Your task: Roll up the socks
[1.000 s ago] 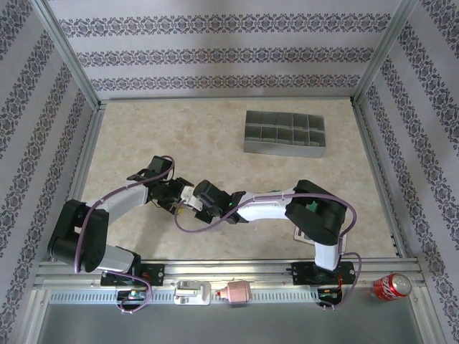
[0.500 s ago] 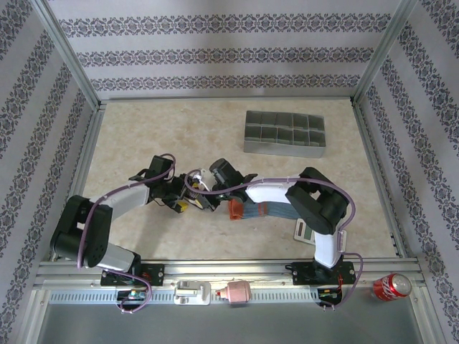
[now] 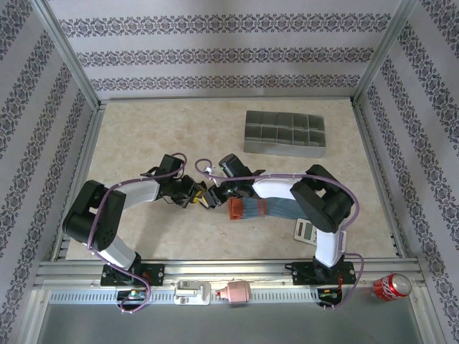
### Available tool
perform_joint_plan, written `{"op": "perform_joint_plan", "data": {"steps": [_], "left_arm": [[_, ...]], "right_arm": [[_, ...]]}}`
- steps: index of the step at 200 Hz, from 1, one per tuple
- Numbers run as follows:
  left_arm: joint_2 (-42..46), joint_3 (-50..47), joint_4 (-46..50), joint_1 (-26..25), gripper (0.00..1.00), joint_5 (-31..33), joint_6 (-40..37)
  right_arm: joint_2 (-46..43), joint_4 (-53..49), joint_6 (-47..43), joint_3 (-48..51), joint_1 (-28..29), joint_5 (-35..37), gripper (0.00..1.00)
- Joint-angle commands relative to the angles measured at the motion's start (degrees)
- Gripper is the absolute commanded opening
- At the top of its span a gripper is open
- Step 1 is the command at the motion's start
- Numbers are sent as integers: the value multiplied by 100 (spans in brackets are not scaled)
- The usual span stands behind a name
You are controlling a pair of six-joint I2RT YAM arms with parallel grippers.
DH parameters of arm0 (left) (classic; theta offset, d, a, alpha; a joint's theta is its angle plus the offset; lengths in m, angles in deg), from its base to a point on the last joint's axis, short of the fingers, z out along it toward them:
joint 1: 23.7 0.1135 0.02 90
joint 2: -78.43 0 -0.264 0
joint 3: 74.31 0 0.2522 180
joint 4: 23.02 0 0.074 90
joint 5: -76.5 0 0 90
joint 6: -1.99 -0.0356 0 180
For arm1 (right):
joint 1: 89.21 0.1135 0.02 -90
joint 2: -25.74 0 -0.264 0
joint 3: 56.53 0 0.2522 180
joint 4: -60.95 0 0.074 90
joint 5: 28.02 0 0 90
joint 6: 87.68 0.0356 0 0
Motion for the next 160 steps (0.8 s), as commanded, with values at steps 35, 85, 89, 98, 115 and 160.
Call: {"op": "perform_joint_plan", "data": {"steps": [35,85,89,98,115,160], "left_arm": [[324,601,-80,-74,0,12,668],[-70,1719,-264,6,0,-484,1516],[-113,1763,-339,3,0,-517,1620],[-219,1862,-463,4,0,-565,1799],[-365,2166,-369,2,0,-618,1860],[-540,2269,-673,2,0,-699,2244]], "right_arm": [[-2237,-1253,2514,247,-484,1227,37],[-3104,-875,5623,456,-944,1135,75],[-3079,-853,5894,433,-951,1101,75],[-2964,-741,6470,412,-970,972,75],[-2601,-534,7369,205,-1010,506,76],[-2127,-302,8054,-303,-935,468,79]]}}
